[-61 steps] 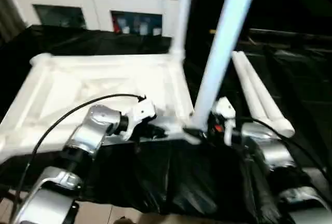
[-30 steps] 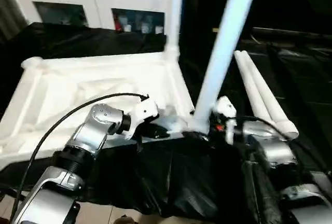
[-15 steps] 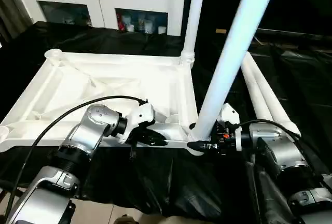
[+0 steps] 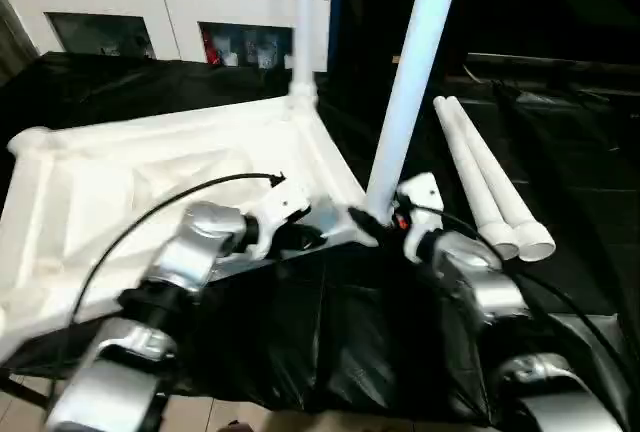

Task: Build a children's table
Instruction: Rotate leg to tighten

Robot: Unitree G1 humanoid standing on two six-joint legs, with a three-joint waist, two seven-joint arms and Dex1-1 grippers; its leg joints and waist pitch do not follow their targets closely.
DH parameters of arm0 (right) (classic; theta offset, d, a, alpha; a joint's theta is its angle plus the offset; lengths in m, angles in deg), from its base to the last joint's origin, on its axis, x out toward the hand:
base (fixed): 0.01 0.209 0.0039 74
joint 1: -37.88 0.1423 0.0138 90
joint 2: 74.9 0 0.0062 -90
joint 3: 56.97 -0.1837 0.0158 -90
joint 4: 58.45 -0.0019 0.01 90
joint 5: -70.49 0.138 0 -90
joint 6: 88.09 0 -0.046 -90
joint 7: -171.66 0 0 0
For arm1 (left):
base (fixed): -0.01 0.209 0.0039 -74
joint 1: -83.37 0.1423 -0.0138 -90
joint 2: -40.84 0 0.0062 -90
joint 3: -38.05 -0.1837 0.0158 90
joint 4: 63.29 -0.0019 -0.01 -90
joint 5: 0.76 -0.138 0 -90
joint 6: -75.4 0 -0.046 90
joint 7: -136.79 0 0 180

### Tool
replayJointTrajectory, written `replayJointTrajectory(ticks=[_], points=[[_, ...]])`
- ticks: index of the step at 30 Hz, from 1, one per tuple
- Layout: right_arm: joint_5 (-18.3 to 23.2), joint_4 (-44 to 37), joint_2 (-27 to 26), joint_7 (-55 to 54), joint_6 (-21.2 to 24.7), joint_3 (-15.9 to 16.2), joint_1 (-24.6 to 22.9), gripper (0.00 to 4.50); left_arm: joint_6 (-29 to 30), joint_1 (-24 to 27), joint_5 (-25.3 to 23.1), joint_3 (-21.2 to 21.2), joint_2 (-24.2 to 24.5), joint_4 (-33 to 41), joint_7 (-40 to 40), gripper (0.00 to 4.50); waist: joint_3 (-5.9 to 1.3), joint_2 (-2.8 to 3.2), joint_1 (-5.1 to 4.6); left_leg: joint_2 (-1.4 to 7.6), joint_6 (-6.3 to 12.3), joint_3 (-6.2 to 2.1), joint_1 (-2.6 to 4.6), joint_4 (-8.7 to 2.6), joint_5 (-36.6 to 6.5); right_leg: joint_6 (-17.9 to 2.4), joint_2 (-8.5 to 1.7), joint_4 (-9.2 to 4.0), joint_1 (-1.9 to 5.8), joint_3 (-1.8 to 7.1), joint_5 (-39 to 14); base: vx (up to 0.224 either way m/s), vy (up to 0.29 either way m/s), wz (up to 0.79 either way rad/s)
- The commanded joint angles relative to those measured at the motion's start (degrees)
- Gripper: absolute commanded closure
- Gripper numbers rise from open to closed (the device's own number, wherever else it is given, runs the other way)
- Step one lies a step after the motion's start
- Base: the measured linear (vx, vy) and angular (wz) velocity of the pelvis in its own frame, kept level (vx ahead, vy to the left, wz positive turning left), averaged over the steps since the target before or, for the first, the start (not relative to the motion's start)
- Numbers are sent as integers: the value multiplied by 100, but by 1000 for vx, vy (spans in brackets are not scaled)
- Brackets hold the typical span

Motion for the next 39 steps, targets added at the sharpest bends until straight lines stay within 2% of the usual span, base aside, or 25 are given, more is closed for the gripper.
replayJointTrajectory(ticks=[1, 2, 5, 7, 10, 11, 12, 14, 16, 17, 18, 19, 23, 24, 27, 28, 30, 31, 35, 36, 37, 39], points=[[-70, 264, -478, 266, 134, 401, -55, 142, -55, -210, 108, -248, -406, 301, -59, 450, -342, 27, 12, 98, 111, -11, -12, -427, -1093, -1024, -445, -477, 294, 275, -1569, 0, 0, 0], [8, 237, -466, 392, 174, 368, -53, 107, -86, -218, 112, -259, -394, 290, -33, 450, -345, 32, 11, 104, 136, -12, -20, -429, -1055, -1045, -443, -468, 295, 276, -1465, 0, 0, 0], [-26, 290, -379, 467, 90, 348, -2, 96, -134, -201, 99, -260, -330, 302, 10, 450, -347, 32, -1, 106, 158, -9, -24, -428, -1031, -1108, -436, -448, 301, 272, -1275, 0, 0, 0], [-158, 314, -271, 445, -41, 437, 21, 68, -215, -165, 110, -270, -264, 333, 119, 450, -348, 29, 1, 104, 161, -4, -22, -422, -1022, -1128, -444, -451, 301, 275, -1279, 0, 0, 0], [-96, 124, -33, 1058, -93, 540, -34, 68, -329, -50, 213, -326, -90, 479, 541, 450, -356, 20, 1, 103, 222, -11, -44, -417, -1007, -1135, -441, -435, 336, 269, -1206, 0, 0, 0], [-71, 36, 52, 1308, -106, 587, -68, 68, -346, -20, 231, -340, -37, 519, 650, 450, -356, 39, -3, 112, 247, -7, -46, -413, -926, -1168, -445, -421, 323, 280, -1063, 0, 0, 0], [-55, -35, 122, 1514, -119, 629, -96, 68, -358, 3, 243, -351, 5, 551, 732, 450, -359, 32, -1, 112, 264, -8, -42, -410, -911, -1186, -440, -419, 331, 274, -1002, 0, 0, 0], [-33, -153, 284, 1898, -133, 702, -143, 68, -474, 48, 308, -374, 93, 588, 975, 450, -371, 20, 10, 113, 343, 2, -45, -388, -776, -1283, -432, -383, 341, 276, -702, 0, 0, 0], [43, -364, 533, 2522, -148, 820, -228, 68, -525, 72, 376, -394, 232, 614, 1266, 450, -388, 31, 32, 122, 435, 13, -39, -367, -651, -1388, -425, -345, 348, 271, -407, 0, 0, 0], [90, -486, 665, 2856, -146, 888, -275, 68, -538, 65, 392, -397, 303, 600, 1381, 450, -380, 51, 55, 131, 476, 25, -22, -359, -655, -1437, -416, -338, 327, 271, -312, 0, 0, 0], [108, -529, 711, 2968, -137, 912, -291, 68, -541, 61, 397, -398, 327, 592, 1422, 450, -376, 43, 52, 131, 496, 28, -31, -363, -651, -1450, -408, -339, 339, 267, -290, 0, 0, 0], [147, -630, 833, 3270, -125, 967, -329, 68, -581, 32, 399, -384, 377, 531, 1490, 450, -373, 57, 65, 137, 489, 25, -34, -365, -704, -1470, -412, -339, 334, 259, -353, 0, 0, 0], [294, -974, 1257, 4305, 8, 1143, -472, 68, -696, -51, 470, -359, 546, 363, 1869, 450, -361, 36, 127, 138, 487, 37, -20, -359, -871, -1414, -414, -375, 335, 267, -668, 0, 0, 0], [307, -1011, 1295, 4387, 26, 1159, -487, 91, -706, -58, 471, -360, 558, 351, 1895, 450, -363, 39, 150, 144, 473, 30, -19, -364, -872, -1397, -426, -377, 334, 264, -739, 0, 0, 0], [368, -1193, 1450, 4700, 118, 1237, -561, 102, -766, -104, 470, -371, 624, 249, 2044, 450, -366, 29, 167, 141, 430, 27, -12, -363, -830, -1363, -422, -382, 330, 265, -804, 0, 0, 0], [437, -1393, 1587, 4968, 223, 1310, -639, 126, -809, -149, 484, -376, 678, 160, 2182, 450, -368, 42, 168, 142, 435, 31, -6, -359, -839, -1374, -420, -382, 320, 266, -785, 0, 0, 0], [460, -1471, 1631, 5066, 274, 1340, -669, 126, -828, -165, 490, -376, 697, 131, 2235, 450, -368, 21, 165, 137, 446, 23, -29, -363, -805, -1366, -419, -379, 342, 260, -775, 0, 0, 0], [495, -1582, 1673, 5182, 366, 1382, -716, 143, -857, -186, 497, -381, 724, 88, 2310, 450, -370, 14, 172, 140, 445, 26, -23, -360, -799, -1349, -425, -383, 332, 261, -797, 0, 0, 0], [495, -1717, 1625, 5210, 465, 1449, -817, 157, -863, -179, 512, -371, 731, 65, 2330, 450, -375, 6, 172, 140, 436, 17, -36, -362, -737, -1320, -430, -375, 338, 254, -839, 0, 0, 0], [459, -1699, 1526, 5069, 460, 1437, -857, 168, -859, -150, 508, -347, 703, 70, 2251, 450, -372, -22, 170, 138, 431, 24, -32, -360, -741, -1305, -429, -385, 333, 255, -884, 0, 0, 0], [453, -1695, 1500, 5023, 467, 1428, -867, 169, -864, -143, 504, -338, 693, 66, 2232, 450, -367, -5, 173, 137, 418, 21, -30, -364, -758, -1295, -437, -390, 328, 255, -970, 0, 0, 0], [368, -1570, 1331, 4659, 493, 1378, -875, 172, -844, -121, 450, -289, 607, 55, 1964, 450, -350, -11, 162, 130, 382, 19, -37, -378, -812, -1230, -435, -417, 324, 252, -1174, 0, 0, 0]])
